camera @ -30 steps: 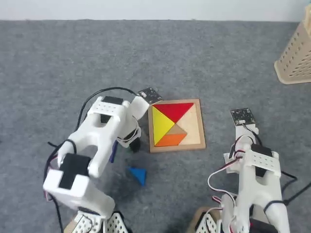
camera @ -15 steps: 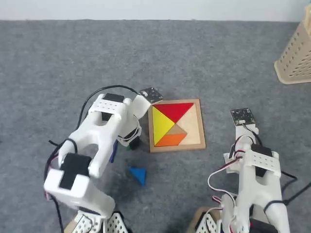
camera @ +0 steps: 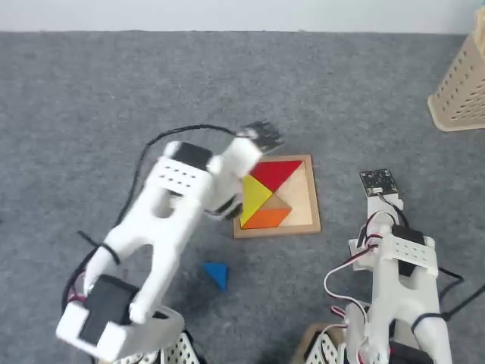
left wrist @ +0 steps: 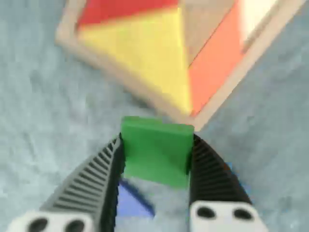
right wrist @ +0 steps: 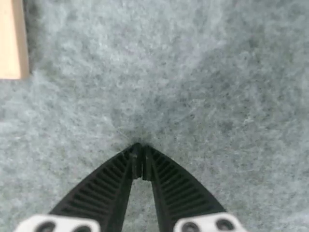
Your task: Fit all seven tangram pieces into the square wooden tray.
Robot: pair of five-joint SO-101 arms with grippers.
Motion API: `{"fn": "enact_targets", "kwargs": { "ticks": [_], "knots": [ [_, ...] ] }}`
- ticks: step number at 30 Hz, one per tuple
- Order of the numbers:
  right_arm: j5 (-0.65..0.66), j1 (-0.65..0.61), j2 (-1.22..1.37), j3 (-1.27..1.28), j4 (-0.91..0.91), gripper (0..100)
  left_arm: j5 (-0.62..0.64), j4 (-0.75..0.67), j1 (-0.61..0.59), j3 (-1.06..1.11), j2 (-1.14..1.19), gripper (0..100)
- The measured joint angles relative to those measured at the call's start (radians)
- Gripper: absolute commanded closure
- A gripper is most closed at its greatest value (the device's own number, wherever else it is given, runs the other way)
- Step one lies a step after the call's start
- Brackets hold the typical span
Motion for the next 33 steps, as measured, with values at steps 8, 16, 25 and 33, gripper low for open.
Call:
{"fn": "enact_targets", "kwargs": {
  "ticks": [8,16,25,33],
  "knots": [
    [0.000,0.000,0.000,0.000,0.000,99.1,0.276,0.002,0.170,-0.338,0.244,93],
    [0.000,0.000,0.000,0.000,0.000,99.1,0.583,0.002,0.181,-0.612,0.583,93],
    [0.000,0.000,0.000,0.000,0.000,99.1,0.649,0.002,0.210,-0.769,0.766,93],
    [0.000,0.000,0.000,0.000,0.000,99.1,0.459,0.037,0.261,-0.775,0.775,93]
  ]
}}
